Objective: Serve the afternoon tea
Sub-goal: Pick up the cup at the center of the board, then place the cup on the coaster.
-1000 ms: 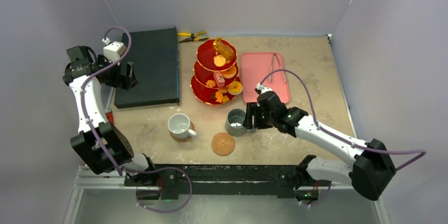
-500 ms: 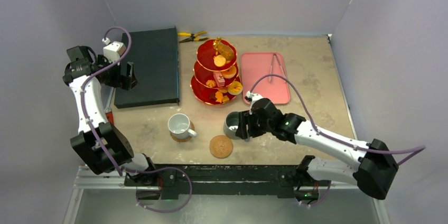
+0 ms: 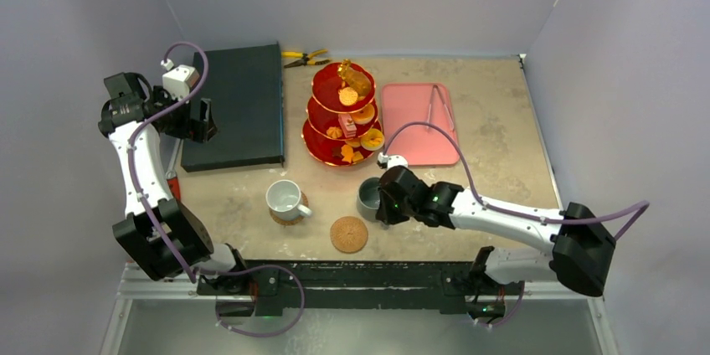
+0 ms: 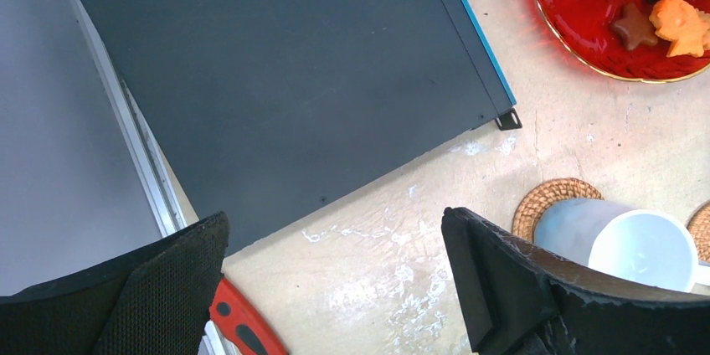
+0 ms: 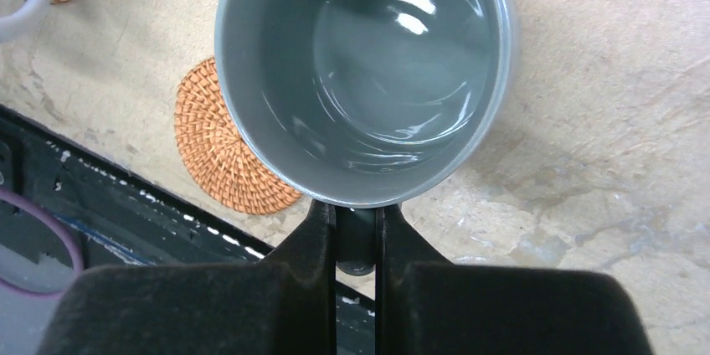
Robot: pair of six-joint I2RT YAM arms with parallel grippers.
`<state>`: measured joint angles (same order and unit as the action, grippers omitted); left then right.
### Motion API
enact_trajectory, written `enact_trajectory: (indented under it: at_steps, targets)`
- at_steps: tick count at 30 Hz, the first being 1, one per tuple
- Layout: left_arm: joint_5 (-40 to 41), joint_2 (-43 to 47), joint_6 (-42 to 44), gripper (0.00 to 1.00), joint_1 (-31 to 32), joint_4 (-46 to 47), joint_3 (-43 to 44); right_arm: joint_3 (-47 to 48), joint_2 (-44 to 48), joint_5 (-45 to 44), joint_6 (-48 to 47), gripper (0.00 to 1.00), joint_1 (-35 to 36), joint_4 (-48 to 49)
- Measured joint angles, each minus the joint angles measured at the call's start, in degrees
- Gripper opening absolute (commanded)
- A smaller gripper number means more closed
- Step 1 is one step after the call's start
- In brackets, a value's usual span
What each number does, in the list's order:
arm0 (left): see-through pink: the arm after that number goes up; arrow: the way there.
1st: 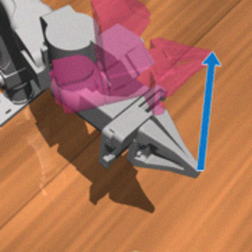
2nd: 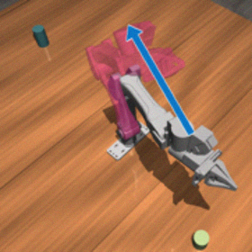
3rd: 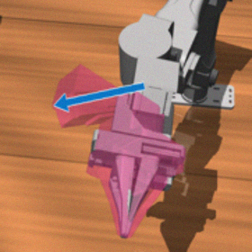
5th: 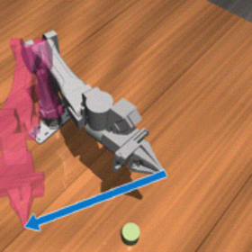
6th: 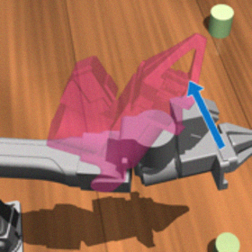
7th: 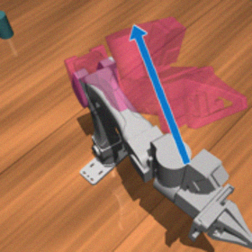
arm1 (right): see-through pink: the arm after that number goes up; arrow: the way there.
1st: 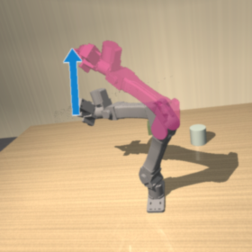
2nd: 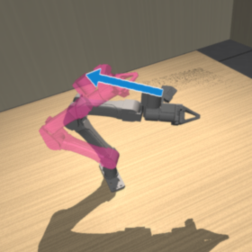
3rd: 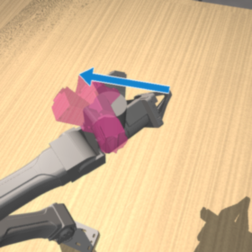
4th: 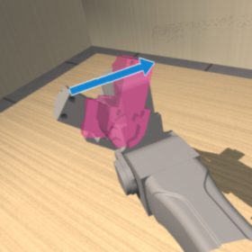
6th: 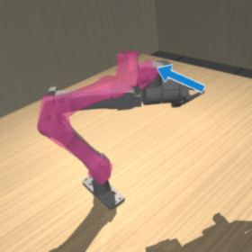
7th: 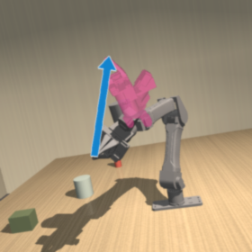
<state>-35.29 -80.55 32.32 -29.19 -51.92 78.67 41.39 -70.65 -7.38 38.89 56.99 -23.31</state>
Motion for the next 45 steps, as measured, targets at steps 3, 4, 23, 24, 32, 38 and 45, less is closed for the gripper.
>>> enact_trajectory:
  at_steps: [3,4,23,24,32,38,45]
  targets:
    - [0.02,0.00,0.00,0.99,0.00,0.00,0.00,1.38,-0.11,-3.50,0.63,0.00,1.42,-2.19]
    - [0.02,0.00,-0.02,0.99,0.00,0.00,0.00,1.95,-0.04,-4.79,0.59,0.00,1.95,-3.30]
    - [-0.07,0.00,-0.17,0.99,0.00,0.04,0.00,6.21,-2.64,-3.43,-2.16,0.00,18.05,-3.72]
    - [-0.07,0.00,-0.17,0.99,0.00,0.04,0.00,6.21,-3.08,-3.32,-1.92,0.00,18.58,-3.74]
    - [-0.04,0.00,-0.20,0.99,0.00,0.07,0.00,6.21,-3.34,-3.58,0.15,0.00,19.96,-1.90]
    - [-0.04,0.00,-0.17,0.99,0.00,0.07,0.00,5.53,-4.70,-3.61,1.49,0.00,21.16,0.24]
    - [-0.02,0.00,-0.17,0.99,0.00,0.07,0.00,4.00,-5.11,-4.76,4.20,0.00,21.44,2.51]
